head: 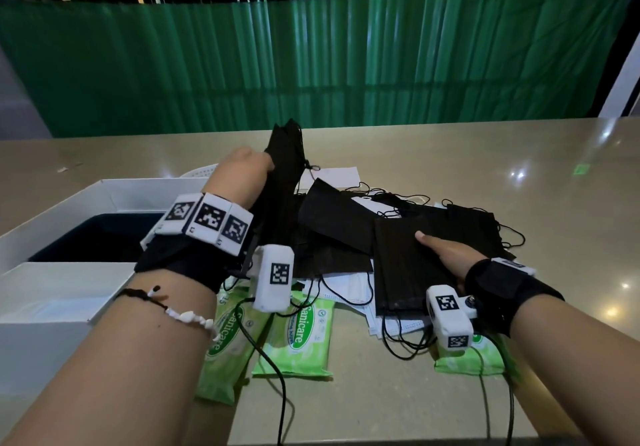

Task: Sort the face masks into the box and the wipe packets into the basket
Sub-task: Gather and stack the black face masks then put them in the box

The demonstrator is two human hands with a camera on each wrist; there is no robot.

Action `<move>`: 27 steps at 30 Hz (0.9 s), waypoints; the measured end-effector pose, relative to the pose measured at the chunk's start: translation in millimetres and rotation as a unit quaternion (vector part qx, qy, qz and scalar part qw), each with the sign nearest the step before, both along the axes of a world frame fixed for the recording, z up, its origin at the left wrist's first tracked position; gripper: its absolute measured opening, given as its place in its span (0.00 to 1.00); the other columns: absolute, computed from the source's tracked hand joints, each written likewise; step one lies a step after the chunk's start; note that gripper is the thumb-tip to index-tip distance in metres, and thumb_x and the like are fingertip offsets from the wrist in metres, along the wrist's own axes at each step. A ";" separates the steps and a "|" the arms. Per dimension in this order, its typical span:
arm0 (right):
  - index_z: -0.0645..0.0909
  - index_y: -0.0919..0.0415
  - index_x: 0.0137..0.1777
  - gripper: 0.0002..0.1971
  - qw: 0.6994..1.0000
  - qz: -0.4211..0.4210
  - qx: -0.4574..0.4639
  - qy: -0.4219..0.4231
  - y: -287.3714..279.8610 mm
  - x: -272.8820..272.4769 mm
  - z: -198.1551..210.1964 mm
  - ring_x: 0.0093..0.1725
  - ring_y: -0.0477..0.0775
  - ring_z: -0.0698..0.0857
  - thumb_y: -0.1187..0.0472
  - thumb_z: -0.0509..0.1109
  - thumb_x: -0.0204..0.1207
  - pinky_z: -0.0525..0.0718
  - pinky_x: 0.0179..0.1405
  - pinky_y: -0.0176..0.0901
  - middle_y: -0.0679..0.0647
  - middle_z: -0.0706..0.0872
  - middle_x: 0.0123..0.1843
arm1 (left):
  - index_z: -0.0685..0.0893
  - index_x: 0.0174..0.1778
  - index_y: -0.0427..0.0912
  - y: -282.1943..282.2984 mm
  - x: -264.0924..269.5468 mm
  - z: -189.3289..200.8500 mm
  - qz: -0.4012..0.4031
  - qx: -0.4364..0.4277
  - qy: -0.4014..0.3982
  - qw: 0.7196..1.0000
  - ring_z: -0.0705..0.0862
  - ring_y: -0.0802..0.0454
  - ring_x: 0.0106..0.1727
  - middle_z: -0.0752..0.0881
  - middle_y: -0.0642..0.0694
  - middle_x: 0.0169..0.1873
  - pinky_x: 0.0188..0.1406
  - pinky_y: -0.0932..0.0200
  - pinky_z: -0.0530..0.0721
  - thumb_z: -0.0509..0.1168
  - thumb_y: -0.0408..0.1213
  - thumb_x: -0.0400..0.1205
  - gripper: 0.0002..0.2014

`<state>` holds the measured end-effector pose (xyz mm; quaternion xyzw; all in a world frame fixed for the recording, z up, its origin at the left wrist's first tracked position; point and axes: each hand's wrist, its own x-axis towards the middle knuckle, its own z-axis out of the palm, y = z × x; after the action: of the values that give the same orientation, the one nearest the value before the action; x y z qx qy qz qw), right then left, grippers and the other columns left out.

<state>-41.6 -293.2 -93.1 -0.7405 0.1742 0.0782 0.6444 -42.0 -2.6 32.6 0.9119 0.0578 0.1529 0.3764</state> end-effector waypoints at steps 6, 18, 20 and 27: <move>0.84 0.62 0.45 0.17 1.000 0.003 0.006 0.000 -2.6 2.5 -3.2 0.28 0.52 0.88 0.47 0.66 0.78 0.83 0.27 0.35 0.57 0.88 0.30 | 0.75 0.42 0.45 1.9 5.2 -9.8 -0.028 -0.191 0.002 0.981 0.76 0.51 0.35 0.77 0.47 0.36 0.38 0.54 0.78 0.59 0.37 0.81 0.03; 0.83 0.62 0.44 0.17 1.000 0.012 -0.016 0.002 -5.3 4.2 -3.6 0.32 0.52 0.86 0.47 0.66 0.78 0.78 0.19 0.30 0.58 0.87 0.35 | 0.74 0.47 0.56 12.6 -7.0 0.5 -0.052 -0.241 -0.188 0.951 0.80 0.66 0.34 0.80 0.58 0.40 0.27 0.78 0.77 0.56 0.29 0.84 0.13; 0.84 0.63 0.45 0.17 1.000 0.016 -0.015 0.007 -5.7 5.2 -4.8 0.30 0.53 0.87 0.47 0.67 0.77 0.80 0.24 0.34 0.58 0.88 0.35 | 0.75 0.56 0.52 18.2 -9.6 9.3 -0.022 -0.203 -0.216 0.955 0.78 0.66 0.34 0.80 0.59 0.40 0.25 0.80 0.75 0.56 0.30 0.84 0.12; 0.80 0.60 0.44 0.11 0.997 0.020 -0.068 0.000 -1.4 3.2 -0.8 0.41 0.55 0.84 0.53 0.64 0.80 0.80 0.39 0.38 0.55 0.85 0.39 | 0.77 0.51 0.56 15.2 -8.4 0.5 -0.064 -0.108 -0.103 0.987 0.83 0.52 0.38 0.84 0.49 0.49 0.40 0.59 0.81 0.56 0.28 0.83 0.15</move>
<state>-38.4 -294.6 -93.9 -0.7858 0.1644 0.0792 0.5909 -50.4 12.5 33.1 0.8470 -0.0239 0.2143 0.4858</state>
